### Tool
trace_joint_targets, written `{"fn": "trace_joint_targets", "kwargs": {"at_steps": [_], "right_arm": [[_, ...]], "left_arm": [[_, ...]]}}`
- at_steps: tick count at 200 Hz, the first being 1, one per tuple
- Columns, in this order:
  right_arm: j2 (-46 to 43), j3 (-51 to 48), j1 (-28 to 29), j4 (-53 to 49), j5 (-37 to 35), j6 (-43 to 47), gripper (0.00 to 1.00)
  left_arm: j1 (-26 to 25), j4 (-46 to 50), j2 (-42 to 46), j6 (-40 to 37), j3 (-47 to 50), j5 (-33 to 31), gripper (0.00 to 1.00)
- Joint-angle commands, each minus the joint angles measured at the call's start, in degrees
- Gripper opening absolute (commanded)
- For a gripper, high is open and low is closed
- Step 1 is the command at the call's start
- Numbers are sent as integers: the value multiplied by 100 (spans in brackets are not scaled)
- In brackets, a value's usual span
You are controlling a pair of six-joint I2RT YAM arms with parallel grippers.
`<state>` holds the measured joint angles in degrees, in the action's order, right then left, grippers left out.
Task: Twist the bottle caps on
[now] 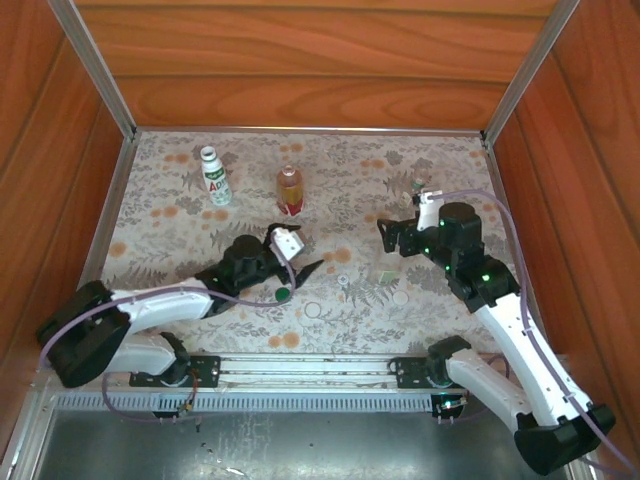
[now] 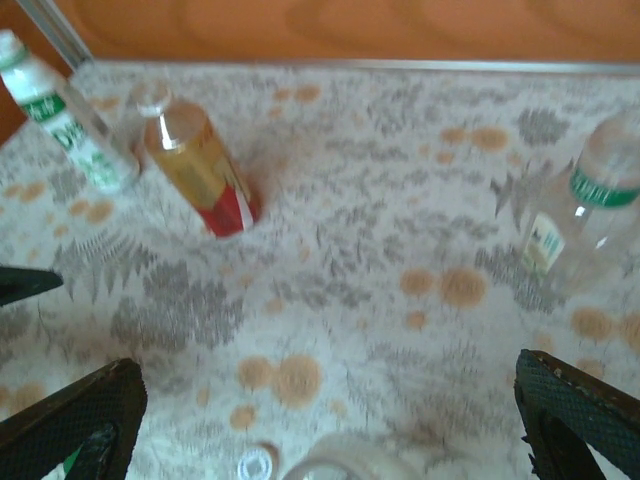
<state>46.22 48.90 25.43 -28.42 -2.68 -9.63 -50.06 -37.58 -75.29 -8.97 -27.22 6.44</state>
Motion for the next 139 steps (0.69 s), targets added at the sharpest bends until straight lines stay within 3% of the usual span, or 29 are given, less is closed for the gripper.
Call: {"fn": "trace_joint_targets", "kwargs": {"at_steps": [1,21,29,63,95,139], "right_arm": [[159,65,330,-883,-566,-271,97],[401,75,599,-1014,-806,-324,91],[477,75,672,-994,-857,-354,82],[632,40,758,-818,-836,-340,70],[667,40,775,-785,-848,-323,50],[713,121,781,-907,-928,-200,40]], "left_arm": [[-311,-476,-535,95,-236,286,100],[-436,-715,-905,174,-371,320,100],[-462,-793,-1001,193,-389,330,100],[-465,-995,-1235,308,-433,347,100],[-468,-1014,-1313,306,-442,358,100],[-468,-1075,-1313,355,-406,370,100]]}}
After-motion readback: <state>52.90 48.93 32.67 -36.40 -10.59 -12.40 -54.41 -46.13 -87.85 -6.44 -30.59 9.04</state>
